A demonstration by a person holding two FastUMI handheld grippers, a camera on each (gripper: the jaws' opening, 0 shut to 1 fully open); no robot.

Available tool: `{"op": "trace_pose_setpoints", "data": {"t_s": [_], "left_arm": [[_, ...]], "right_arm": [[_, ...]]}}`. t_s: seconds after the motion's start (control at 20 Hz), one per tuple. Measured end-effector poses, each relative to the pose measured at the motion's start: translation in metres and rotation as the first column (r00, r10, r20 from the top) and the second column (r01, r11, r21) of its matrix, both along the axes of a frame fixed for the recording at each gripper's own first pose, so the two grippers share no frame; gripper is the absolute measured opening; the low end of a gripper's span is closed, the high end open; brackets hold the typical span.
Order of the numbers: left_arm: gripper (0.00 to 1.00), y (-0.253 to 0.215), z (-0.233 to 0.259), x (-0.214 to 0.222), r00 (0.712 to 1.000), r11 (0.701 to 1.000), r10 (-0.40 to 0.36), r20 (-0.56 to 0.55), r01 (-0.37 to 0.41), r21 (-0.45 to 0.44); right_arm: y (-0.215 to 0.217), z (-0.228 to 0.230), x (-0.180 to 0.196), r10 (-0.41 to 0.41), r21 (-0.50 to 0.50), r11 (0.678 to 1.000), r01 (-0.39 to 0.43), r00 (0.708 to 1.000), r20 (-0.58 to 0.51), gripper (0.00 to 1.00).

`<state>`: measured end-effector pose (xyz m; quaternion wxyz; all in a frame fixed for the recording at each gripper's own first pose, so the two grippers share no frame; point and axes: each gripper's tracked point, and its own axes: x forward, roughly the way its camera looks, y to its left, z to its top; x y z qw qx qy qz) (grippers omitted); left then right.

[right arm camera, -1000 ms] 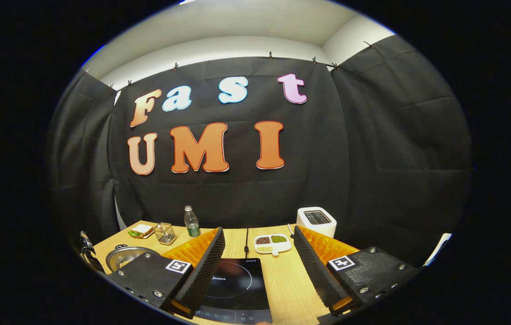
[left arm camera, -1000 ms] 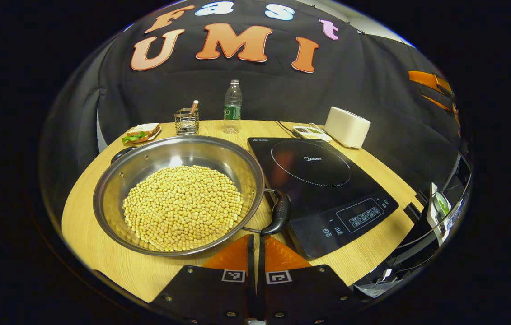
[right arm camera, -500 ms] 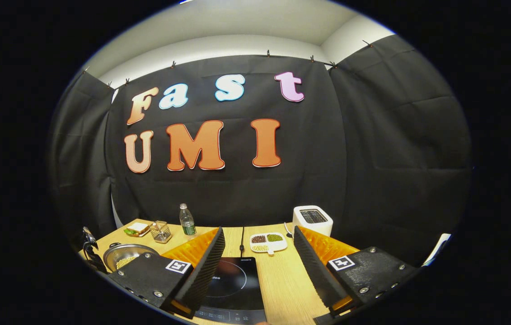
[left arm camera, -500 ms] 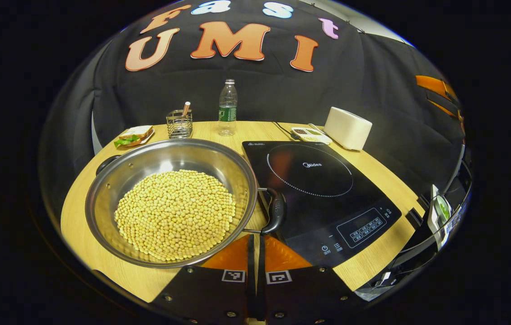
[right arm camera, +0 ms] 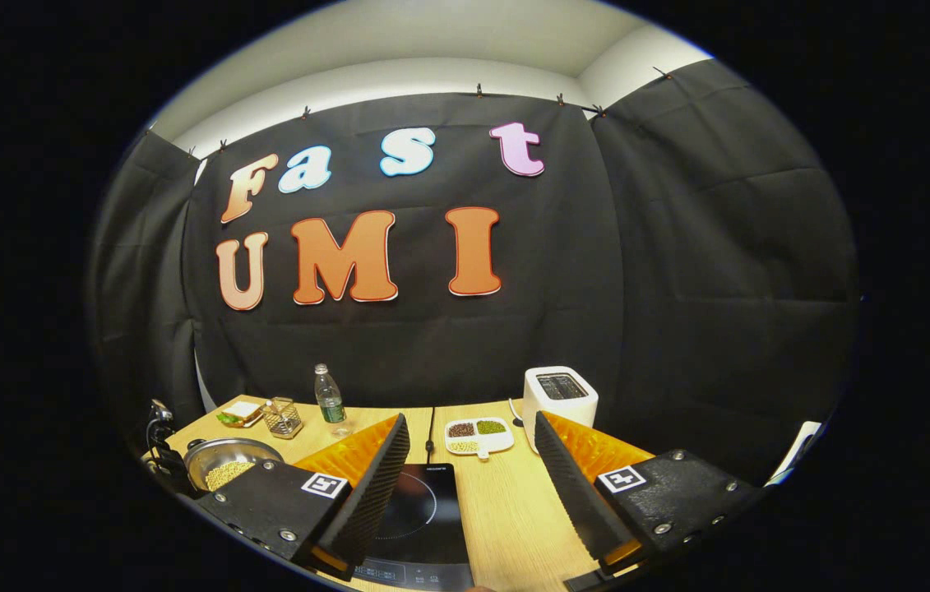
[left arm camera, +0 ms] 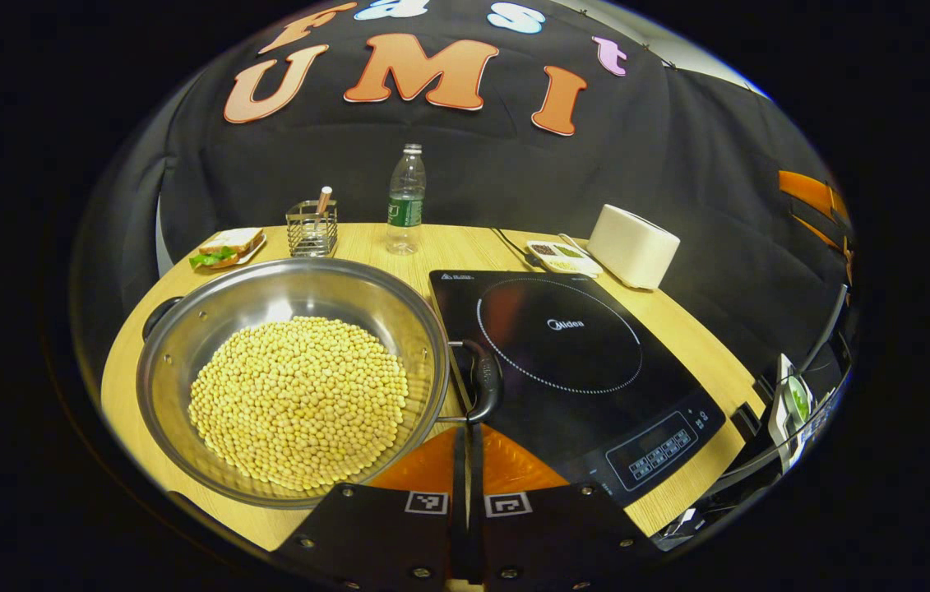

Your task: First push the handle of the pot to place it horizontally, then grasp the pot with both hands and set it on the induction cooktop.

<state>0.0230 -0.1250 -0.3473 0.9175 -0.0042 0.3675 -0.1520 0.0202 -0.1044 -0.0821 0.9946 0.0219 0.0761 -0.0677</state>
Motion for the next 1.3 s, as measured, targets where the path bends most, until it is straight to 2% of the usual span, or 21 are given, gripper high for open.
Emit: {"op": "trace_pose_setpoints", "data": {"t_s": [0.15, 0.2, 0.4, 0.65, 1.3], "left_arm": [[0.02, -0.003, -0.001, 0.009, 1.0, 1.0, 0.006, -0.006, -0.006, 0.004], [0.04, -0.004, -0.003, 0.012, 1.0, 1.0, 0.007, -0.007, -0.007, 0.007], [0.02, -0.008, -0.006, 0.022, 1.0, 1.0, 0.019, -0.007, -0.019, 0.008], [0.04, -0.01, -0.008, 0.029, 1.0, 1.0, 0.026, -0.008, -0.026, 0.008], [0.02, -0.018, -0.013, 0.048, 1.0, 1.0, 0.004, -0.003, -0.003, 0.031]], "right_arm": [[-0.003, -0.007, 0.004, -0.003, 0.01, 1.0, 0.003, 1.0, -0.013, 1.0], [-0.005, -0.01, 0.004, -0.004, 0.011, 1.0, 0.005, 1.0, -0.017, 0.95], [-0.006, -0.017, 0.009, -0.003, 0.015, 1.0, 0.004, 1.0, -0.03, 0.95], [-0.011, -0.022, 0.013, -0.009, 0.014, 1.0, 0.01, 0.999, -0.038, 0.95], [-0.013, -0.033, 0.018, -0.027, 0.012, 1.0, 0.028, 0.998, -0.058, 0.95]]}}
